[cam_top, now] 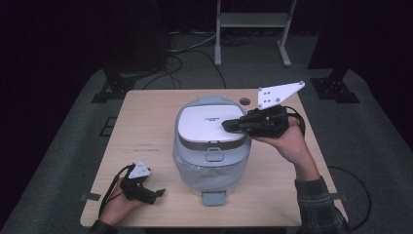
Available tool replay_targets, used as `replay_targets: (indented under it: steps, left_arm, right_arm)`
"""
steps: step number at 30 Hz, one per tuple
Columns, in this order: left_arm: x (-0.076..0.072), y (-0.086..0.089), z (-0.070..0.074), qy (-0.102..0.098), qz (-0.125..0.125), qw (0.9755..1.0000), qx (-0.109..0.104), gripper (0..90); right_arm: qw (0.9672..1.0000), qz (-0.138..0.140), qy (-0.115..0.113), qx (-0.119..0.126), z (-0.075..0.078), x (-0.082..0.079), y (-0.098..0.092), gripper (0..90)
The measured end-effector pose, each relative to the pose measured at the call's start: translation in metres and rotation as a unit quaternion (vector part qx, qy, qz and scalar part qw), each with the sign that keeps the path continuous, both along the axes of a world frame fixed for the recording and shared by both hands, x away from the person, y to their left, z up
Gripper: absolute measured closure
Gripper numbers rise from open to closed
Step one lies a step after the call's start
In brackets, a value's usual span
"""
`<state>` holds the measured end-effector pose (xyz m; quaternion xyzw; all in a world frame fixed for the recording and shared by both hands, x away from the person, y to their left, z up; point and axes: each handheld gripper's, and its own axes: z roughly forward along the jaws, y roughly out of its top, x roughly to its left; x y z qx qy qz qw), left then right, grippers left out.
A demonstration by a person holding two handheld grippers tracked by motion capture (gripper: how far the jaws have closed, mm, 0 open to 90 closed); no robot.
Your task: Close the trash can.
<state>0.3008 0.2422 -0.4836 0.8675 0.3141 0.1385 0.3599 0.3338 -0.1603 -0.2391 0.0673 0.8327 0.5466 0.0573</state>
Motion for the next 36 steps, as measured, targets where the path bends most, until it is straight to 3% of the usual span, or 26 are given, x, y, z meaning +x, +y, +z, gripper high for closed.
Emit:
replay_targets:
  steps: [8,18,25,26,33,34,35,36]
  left_arm:
    - [0.0,0.0,0.0,0.0,0.0,1.0,0.0,0.0]
    - [0.0,0.0,0.0,0.0,0.0,1.0,0.0,0.0]
    - [0.0,0.0,0.0,0.0,0.0,1.0,0.0,0.0]
    - [0.0,0.0,0.0,0.0,0.0,1.0,0.0,0.0]
    - [0.0,0.0,0.0,0.0,0.0,1.0,0.0,0.0]
    - [0.0,0.0,0.0,0.0,0.0,1.0,0.0,0.0]
    - [0.0,0.0,0.0,0.0,0.0,1.0,0.0,0.0]
    - [0.0,0.0,0.0,0.0,0.0,1.0,0.0,0.0]
  right_arm:
    - [0.9992,0.031,-0.004,-0.025,-0.002,-0.011,0.017,90.0]
    - [0.9978,0.044,0.004,-0.049,-0.009,-0.012,0.027,90.0]
    - [0.9975,0.047,0.012,-0.053,-0.01,-0.011,0.028,90.0]
    - [0.9967,0.052,0.021,-0.059,-0.012,-0.01,0.03,90.0]
    - [0.9973,0.051,0.02,-0.049,-0.014,-0.011,0.031,90.0]
    - [0.9978,0.047,0.019,-0.042,-0.014,-0.012,0.03,84.6]
    - [0.9978,0.047,0.019,-0.042,-0.014,-0.012,0.03,84.6]
    - [0.9986,0.036,0.017,-0.035,-0.014,-0.012,0.029,73.7]
